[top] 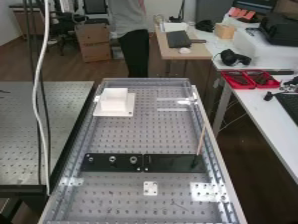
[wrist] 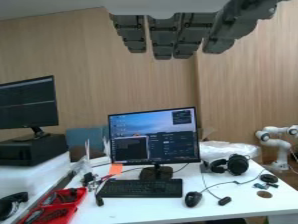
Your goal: Grab the pcb board and place it in the clear container
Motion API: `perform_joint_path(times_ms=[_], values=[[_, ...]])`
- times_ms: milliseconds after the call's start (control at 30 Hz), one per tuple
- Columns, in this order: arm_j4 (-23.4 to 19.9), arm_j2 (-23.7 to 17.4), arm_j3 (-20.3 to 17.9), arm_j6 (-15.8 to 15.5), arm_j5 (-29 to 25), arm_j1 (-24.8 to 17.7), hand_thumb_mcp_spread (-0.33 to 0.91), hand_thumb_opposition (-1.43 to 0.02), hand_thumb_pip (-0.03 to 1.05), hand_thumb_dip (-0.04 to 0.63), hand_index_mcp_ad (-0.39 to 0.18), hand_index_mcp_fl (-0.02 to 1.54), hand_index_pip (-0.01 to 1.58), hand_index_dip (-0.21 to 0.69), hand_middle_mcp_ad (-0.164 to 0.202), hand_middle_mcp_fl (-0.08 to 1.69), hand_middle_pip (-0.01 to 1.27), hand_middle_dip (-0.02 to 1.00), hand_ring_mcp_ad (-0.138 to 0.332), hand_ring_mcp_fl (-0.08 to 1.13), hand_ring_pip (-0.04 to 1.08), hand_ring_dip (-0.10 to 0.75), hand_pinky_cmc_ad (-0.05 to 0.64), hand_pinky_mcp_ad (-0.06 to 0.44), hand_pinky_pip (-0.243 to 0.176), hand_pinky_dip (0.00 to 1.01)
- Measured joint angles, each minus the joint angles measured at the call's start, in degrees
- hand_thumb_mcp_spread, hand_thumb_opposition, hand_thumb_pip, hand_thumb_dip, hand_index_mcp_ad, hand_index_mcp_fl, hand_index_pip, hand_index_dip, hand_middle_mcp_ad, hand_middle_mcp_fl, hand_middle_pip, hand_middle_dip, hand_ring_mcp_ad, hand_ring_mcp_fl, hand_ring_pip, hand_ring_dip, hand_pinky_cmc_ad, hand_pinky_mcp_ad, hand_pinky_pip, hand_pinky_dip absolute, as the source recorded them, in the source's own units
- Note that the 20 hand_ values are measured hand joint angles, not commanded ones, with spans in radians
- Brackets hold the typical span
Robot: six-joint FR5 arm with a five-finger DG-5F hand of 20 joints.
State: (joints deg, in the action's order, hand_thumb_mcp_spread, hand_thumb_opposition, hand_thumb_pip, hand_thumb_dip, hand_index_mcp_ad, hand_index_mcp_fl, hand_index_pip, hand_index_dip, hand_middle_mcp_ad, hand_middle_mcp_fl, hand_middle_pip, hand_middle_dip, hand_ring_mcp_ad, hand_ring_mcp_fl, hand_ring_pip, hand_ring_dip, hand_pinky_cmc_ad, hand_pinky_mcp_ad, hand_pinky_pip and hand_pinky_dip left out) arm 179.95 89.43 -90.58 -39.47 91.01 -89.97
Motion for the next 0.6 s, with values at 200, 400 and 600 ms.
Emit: perform_joint_path(times_ms=[200,400,600], values=[[-0.2,0.0,-0.1,0.1,0.0,0.0,0.11,-0.26,0.15,0.009,0.073,0.02,0.02,0.017,0.077,0.01,0.08,0.02,0.059,0.01,0.04,0.010,0.077,0.061,-0.012,0.11],[-0.2,0.2,-0.5,0.7,0.0,0.0,0.12,-0.62,0.15,0.005,0.106,0.02,0.07,0.075,0.110,0.00,0.13,0.03,0.199,0.03,0.07,-0.017,0.227,0.164,-0.075,0.29],[-0.3,0.4,-0.9,1.0,0.0,0.0,0.13,-0.73,0.16,0.009,0.140,0.04,0.09,0.077,0.152,0.02,0.14,0.03,0.253,0.06,0.09,-0.017,0.281,0.218,-0.106,0.36]])
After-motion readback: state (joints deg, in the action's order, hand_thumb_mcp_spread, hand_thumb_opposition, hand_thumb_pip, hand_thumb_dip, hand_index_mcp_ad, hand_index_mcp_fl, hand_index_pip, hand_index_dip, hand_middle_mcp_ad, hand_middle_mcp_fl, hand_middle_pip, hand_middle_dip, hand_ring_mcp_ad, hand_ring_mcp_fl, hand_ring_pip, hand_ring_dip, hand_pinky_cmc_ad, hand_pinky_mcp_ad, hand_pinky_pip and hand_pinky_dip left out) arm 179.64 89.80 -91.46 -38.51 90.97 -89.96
